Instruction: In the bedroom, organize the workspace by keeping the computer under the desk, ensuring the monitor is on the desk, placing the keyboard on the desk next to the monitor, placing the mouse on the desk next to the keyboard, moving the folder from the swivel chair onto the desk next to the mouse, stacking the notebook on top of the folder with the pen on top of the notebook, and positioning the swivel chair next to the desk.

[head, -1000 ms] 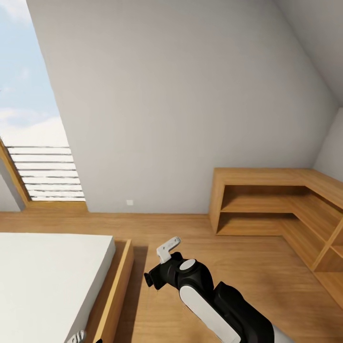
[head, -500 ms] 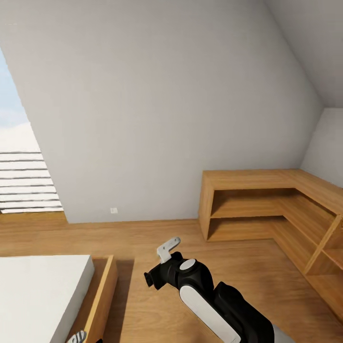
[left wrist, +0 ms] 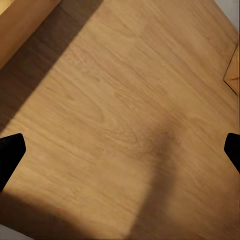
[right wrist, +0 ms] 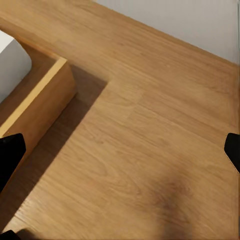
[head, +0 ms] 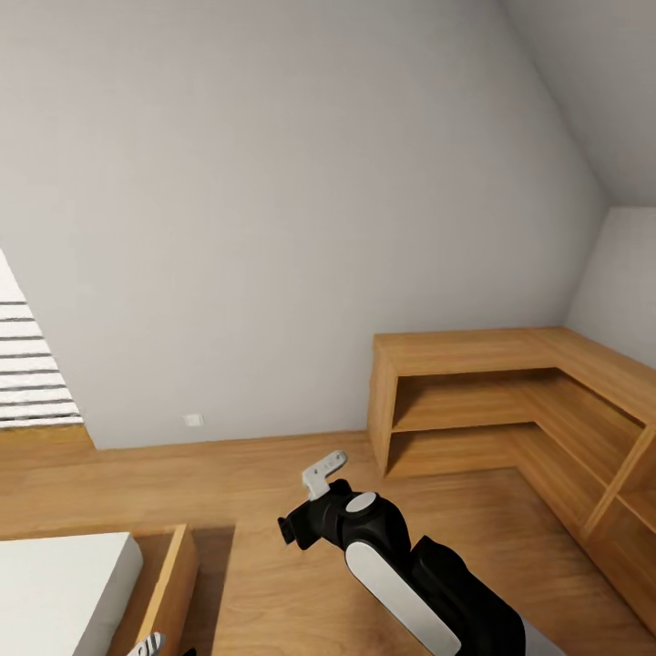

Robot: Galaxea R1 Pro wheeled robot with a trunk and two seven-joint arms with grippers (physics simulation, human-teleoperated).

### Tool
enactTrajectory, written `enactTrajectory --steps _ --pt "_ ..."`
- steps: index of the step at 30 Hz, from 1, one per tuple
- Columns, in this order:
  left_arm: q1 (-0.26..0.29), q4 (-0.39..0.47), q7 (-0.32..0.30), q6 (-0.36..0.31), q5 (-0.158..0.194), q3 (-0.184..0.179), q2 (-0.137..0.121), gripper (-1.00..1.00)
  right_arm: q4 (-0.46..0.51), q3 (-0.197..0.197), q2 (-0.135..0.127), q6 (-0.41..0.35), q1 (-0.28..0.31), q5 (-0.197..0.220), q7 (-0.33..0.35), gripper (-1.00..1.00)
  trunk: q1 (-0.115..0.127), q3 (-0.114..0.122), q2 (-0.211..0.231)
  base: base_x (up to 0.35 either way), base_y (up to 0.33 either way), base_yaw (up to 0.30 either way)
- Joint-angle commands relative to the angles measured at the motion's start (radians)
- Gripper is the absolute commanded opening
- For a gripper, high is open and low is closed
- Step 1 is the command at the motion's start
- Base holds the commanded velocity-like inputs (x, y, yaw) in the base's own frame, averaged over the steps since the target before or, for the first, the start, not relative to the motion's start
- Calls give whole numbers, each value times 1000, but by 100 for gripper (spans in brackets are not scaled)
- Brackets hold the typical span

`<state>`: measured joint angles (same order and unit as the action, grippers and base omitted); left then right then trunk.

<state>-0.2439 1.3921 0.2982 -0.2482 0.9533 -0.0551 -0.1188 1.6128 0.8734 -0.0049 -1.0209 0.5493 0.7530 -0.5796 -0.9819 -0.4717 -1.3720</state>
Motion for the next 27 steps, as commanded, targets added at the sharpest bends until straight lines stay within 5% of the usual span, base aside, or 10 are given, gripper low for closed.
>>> enactTrajectory --steps 1,20,27 --pt "0 2 8 -1 9 -2 -1 100 1 1 -1 -1 1 9 -10 100 -1 -1 -1 339 -6 -137" --pt "0 2 7 0 9 -2 -1 100 1 -5 -1 -2 1 9 -9 100 -1 -1 -1 340 -1 -265" --pt "0 2 7 -1 9 -3 1 100 1 -5 -1 -2 1 9 -9 100 -1 -1 -1 129 0 -293"
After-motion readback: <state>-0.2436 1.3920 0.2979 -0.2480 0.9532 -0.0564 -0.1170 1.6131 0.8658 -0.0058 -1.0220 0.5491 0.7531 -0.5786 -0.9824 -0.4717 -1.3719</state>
